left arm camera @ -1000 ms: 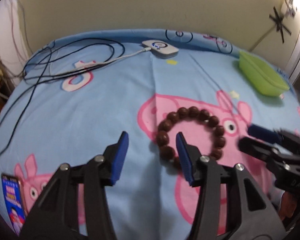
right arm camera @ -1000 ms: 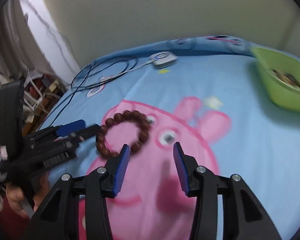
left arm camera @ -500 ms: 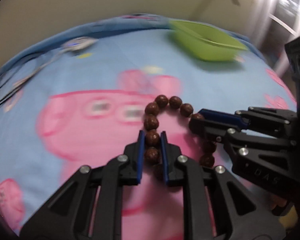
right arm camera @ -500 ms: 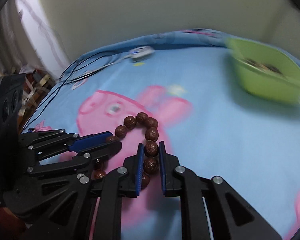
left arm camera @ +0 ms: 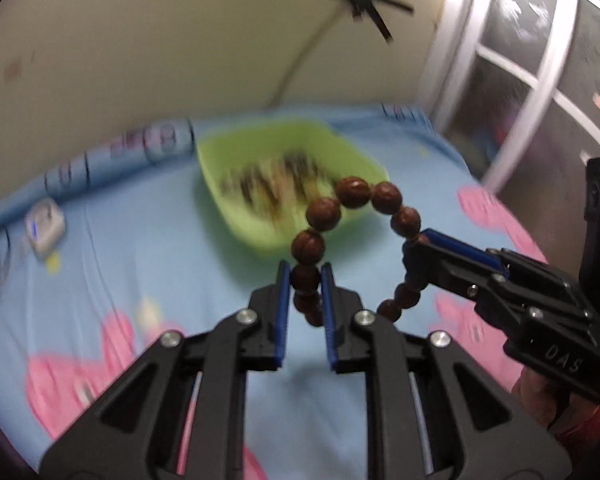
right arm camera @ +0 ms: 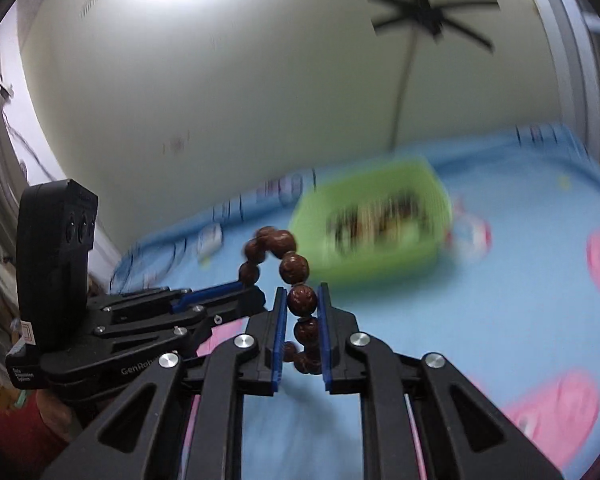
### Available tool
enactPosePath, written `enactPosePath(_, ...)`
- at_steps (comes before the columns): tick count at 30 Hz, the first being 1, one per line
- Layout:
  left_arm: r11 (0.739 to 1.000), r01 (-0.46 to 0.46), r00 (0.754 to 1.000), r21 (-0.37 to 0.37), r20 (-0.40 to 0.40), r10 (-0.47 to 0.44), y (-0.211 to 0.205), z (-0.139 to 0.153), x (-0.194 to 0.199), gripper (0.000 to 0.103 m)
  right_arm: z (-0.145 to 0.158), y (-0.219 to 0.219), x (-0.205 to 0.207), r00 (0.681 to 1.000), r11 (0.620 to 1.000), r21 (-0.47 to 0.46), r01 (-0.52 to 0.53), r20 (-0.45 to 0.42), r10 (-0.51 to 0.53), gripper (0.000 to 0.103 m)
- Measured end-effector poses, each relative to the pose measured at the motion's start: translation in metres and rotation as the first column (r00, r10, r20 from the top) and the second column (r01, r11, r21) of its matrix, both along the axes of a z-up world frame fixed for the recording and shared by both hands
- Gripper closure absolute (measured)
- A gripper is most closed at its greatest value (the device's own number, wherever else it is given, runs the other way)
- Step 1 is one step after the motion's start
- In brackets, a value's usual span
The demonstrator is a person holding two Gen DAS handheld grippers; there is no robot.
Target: Organize jewelry
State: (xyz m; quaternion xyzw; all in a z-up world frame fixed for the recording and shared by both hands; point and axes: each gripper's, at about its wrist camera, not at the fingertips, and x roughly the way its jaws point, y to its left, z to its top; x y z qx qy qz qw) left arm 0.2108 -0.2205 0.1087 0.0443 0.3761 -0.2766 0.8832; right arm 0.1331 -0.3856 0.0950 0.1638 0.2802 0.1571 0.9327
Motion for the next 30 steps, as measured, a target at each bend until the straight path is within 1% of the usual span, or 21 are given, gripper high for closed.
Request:
enactPosePath(2,1.0,-0.011,0.999,0.013,0.032,0.011,-0.008,0.011,0.029,0.089,0.012,-0.008,0.04,1.0,1.0,-0.006,0.017,0.024,-0.017,0.103)
enactPosePath(4,0.998,-0.043,0.998,0.037,0.051,0.041,-0.021,0.01,0.066,0.088,0.011,-0.015,0.077,0.998,0.998,-0.004,0.058,0.003,-0.058,0.103)
enactPosePath(6,0.996,-0.056,0.997,0.072,0.062,0.052,-0.032,0.0,0.093,0.087,0.0,-0.022,0.111,0.994,0.995,-0.02,0.102,-0.029,-0.103,0.103)
enactPosePath(7,0.99,-0.085,0.995,0.113,0.071,0.077,-0.037,-0.007,0.106,0.083,-0.008,-0.025,0.124,0.99,0.991,-0.029,0.13,-0.057,-0.131,0.103)
enactPosePath(8,0.981,-0.118,0.991,0.152,0.076,0.107,-0.039,-0.013,0.115,0.082,-0.015,-0.029,0.133,0.984,0.987,-0.033,0.157,-0.082,-0.159,0.103)
enactPosePath(9,0.979,-0.135,0.989,0.156,0.075,0.124,-0.037,-0.014,0.119,0.082,-0.021,-0.036,0.136,0.978,0.983,-0.013,0.181,-0.1,-0.181,0.103)
enactPosePath(10,0.981,-0.139,0.989,0.134,0.071,0.13,-0.032,-0.013,0.117,0.082,-0.023,-0.042,0.131,0.976,0.981,0.024,0.194,-0.103,-0.191,0.103)
enactPosePath(11,0.986,-0.137,0.989,0.093,0.067,0.131,-0.023,-0.01,0.111,0.082,-0.022,-0.045,0.125,0.977,0.979,0.049,0.196,-0.095,-0.19,0.103)
enactPosePath(12,0.987,-0.141,0.988,0.08,0.072,0.136,-0.015,-0.006,0.105,0.081,-0.019,-0.046,0.113,0.979,0.978,0.067,0.195,-0.078,-0.19,0.103)
enactPosePath(14,0.985,-0.16,0.982,0.067,0.109,0.152,-0.001,-0.001,0.082,0.07,-0.012,-0.044,0.081,0.98,0.977,0.075,0.198,-0.038,-0.195,0.103)
enactPosePath(16,0.982,-0.183,0.972,0.056,0.162,0.172,0.016,0.003,0.045,0.046,-0.008,-0.04,0.054,0.979,0.975,0.09,0.202,-0.012,-0.202,0.103)
enactPosePath(18,0.979,-0.194,0.967,0.059,0.181,0.18,0.03,-0.001,0.012,0.043,-0.01,-0.029,0.018,0.98,0.973,0.118,0.199,-0.016,-0.199,0.095)
enactPosePath(19,0.978,-0.197,0.967,0.064,0.18,0.183,0.036,-0.006,-0.001,0.042,-0.013,-0.021,0.009,0.979,0.971,0.128,0.202,-0.022,-0.201,0.089)
enactPosePath(20,0.978,-0.199,0.968,0.068,0.166,0.185,0.042,-0.013,-0.021,0.042,-0.02,-0.015,-0.011,0.976,0.967,0.135,0.216,-0.028,-0.215,0.085)
enactPosePath(22,0.976,-0.204,0.972,0.069,0.128,0.195,0.056,-0.026,-0.044,0.033,-0.028,0.001,-0.036,0.972,0.962,0.137,0.236,-0.043,-0.232,0.081)
enactPosePath(23,0.975,-0.211,0.973,0.07,0.106,0.203,0.062,-0.034,-0.056,0.03,-0.034,0.014,-0.043,0.971,0.961,0.143,0.238,-0.057,-0.232,0.08)
enactPosePath(24,0.974,-0.215,0.974,0.072,0.095,0.208,0.067,-0.039,-0.064,0.026,-0.042,0.021,-0.061,0.967,0.956,0.15,0.251,-0.081,-0.242,0.079)
enactPosePath(25,0.972,-0.221,0.973,0.076,0.09,0.214,0.073,-0.044,-0.075,0.019,-0.049,0.027,-0.065,0.963,0.953,0.15,0.265,-0.092,-0.253,0.078)
enactPosePath(26,0.968,-0.236,0.969,0.086,0.096,0.227,0.079,-0.048,-0.089,0.015,-0.055,0.032,-0.08,0.957,0.947,0.143,0.286,-0.101,-0.274,0.076)
enactPosePath(27,0.965,-0.247,0.966,0.091,0.103,0.238,0.082,-0.051,-0.099,0.008,-0.055,0.037,-0.092,0.954,0.946,0.132,0.295,-0.102,-0.283,0.075)
enactPosePath(30,0.959,-0.27,0.959,0.087,0.115,0.26,0.09,-0.058,-0.118,0.006,-0.059,0.051,-0.101,0.954,0.953,0.092,0.29,-0.103,-0.28,0.07)
